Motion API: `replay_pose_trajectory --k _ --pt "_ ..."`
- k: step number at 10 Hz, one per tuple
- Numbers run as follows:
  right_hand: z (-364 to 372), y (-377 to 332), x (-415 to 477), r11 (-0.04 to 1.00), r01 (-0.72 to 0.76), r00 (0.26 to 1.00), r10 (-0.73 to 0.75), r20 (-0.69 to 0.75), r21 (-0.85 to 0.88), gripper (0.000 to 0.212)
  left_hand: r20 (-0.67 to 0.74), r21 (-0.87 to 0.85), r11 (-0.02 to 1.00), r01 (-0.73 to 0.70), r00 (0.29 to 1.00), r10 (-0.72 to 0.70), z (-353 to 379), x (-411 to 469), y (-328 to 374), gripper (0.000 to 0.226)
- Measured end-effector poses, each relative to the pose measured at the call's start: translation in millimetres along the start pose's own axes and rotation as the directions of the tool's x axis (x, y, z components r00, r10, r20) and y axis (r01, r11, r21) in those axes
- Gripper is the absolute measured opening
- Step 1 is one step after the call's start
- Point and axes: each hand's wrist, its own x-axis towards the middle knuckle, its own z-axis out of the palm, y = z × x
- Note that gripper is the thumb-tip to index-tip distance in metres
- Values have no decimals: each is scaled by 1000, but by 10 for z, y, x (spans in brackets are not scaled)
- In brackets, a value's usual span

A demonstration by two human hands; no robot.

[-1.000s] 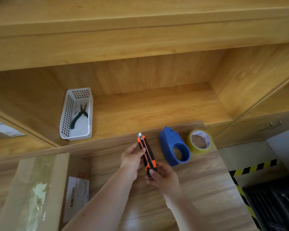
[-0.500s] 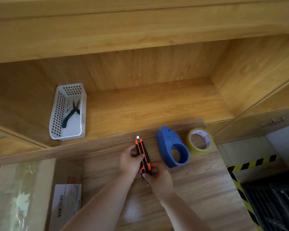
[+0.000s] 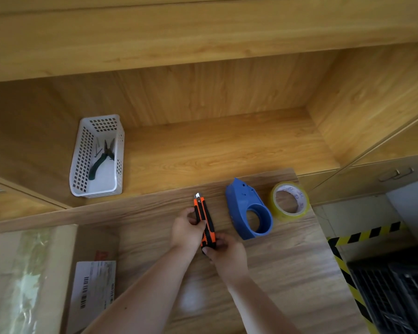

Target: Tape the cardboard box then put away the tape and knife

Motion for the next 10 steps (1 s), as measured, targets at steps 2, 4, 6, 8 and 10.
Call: replay_pose_trajectory --k 2,4,6,8,10 --pt "-19 -18 -11 998 21 999 -19 27 -64 26 16 -22 999 40 999 -40 -36 -47 34 44" --pt "-92 -3 -81 999 -10 1000 11 12 -32 39 46 -99 994 53 998 -49 -87 -121 51 41" --pt "-255 -131 -145 1000 -20 998 20 54 4 28 86 -181 983 8 996 8 -134 -276 64 35" --pt "-363 -292 -183 998 62 996 -63 67 11 24 127 -248 969 -15 991 47 -285 -459 112 35" --pt "-406 -534 -317 990 138 988 -137 67 -10 24 92 -203 975 -95 989 115 -558 -602 177 39"
